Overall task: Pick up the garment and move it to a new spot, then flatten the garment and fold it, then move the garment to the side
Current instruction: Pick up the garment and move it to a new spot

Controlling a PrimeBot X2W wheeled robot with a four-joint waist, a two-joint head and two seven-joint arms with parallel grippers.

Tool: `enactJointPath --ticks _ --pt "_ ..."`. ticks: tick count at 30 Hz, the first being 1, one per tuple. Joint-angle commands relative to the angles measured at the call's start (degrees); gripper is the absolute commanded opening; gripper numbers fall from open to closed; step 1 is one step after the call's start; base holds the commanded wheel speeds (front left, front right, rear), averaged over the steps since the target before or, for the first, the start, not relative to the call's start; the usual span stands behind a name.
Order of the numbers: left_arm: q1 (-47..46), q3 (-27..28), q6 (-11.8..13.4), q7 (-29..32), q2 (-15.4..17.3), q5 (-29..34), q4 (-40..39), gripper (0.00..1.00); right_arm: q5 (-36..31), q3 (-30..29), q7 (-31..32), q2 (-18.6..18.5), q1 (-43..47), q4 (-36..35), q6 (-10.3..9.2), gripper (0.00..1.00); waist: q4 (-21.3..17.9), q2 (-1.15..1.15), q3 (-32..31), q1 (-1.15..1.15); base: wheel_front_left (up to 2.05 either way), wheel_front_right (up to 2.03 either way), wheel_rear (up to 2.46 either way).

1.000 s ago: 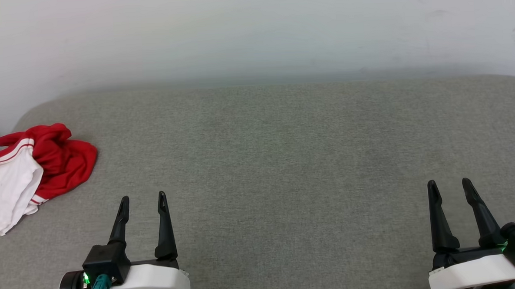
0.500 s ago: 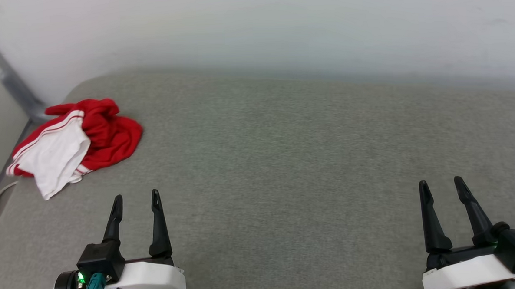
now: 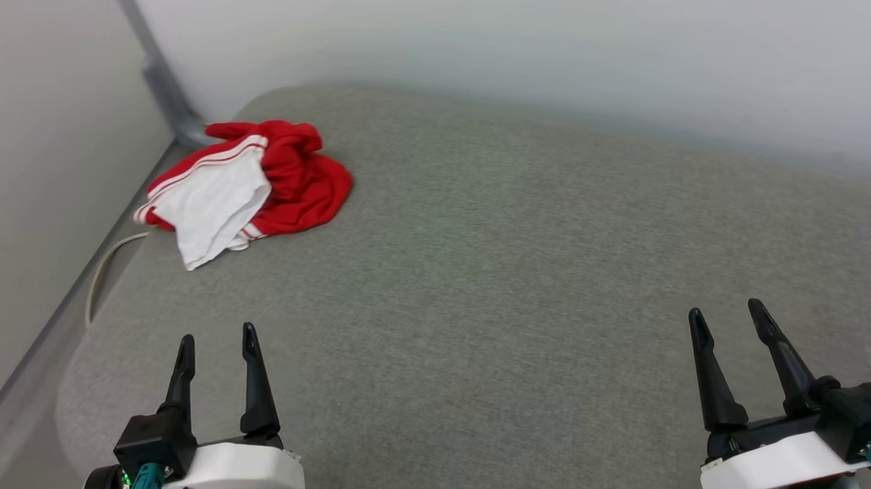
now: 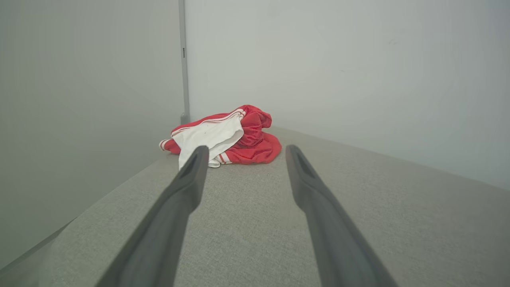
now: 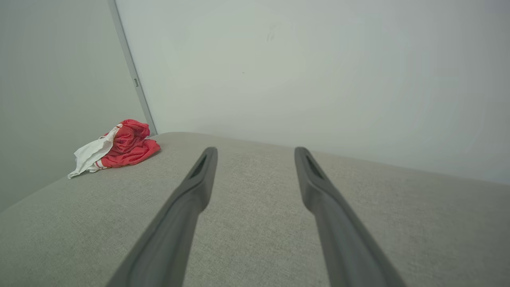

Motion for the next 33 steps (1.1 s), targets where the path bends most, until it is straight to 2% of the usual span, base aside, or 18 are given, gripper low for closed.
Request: enactJointPath --ticks 1,11,23,28,33 --pt "-0.28 0.25 0.31 -0.16 0.08 -0.62 0.12 1.00 -0.39 0.08 -0.12 0.01 -0.19 0.00 -0.04 1.00 2.48 0.00 0.21 0.00 0.00 0.00 0.00" --pt "0.32 1.40 0.26 -0.16 0.07 -1.52 0.47 1.00 -0.98 1.20 -0.12 0.01 -0.41 0.43 -0.04 1.00 7.14 0.00 0.49 0.00 0.00 0.00 0.00" --pt "-1.25 2.85 -0.16 -0.16 0.09 -3.05 1.05 1.00 -1.38 1.78 -0.12 0.01 -1.24 0.32 -0.04 1.00 6.18 0.00 1.61 0.00 0.00 0.00 0.00" --pt "-5.02 5.62 -2.30 -0.16 0.09 -1.10 1.04 1.00 -2.45 1.85 -0.12 0.01 -2.32 -0.18 -0.04 1.00 4.57 0.00 3.67 0.00 0.00 0.00 0.00" --pt "-11.64 10.53 -5.79 -0.16 0.53 0.48 1.70 1.00 -4.69 1.85 -0.12 0.00 -4.04 -1.31 -0.04 1.00 2.65 0.00 7.27 0.00 0.00 0.00 0.00"
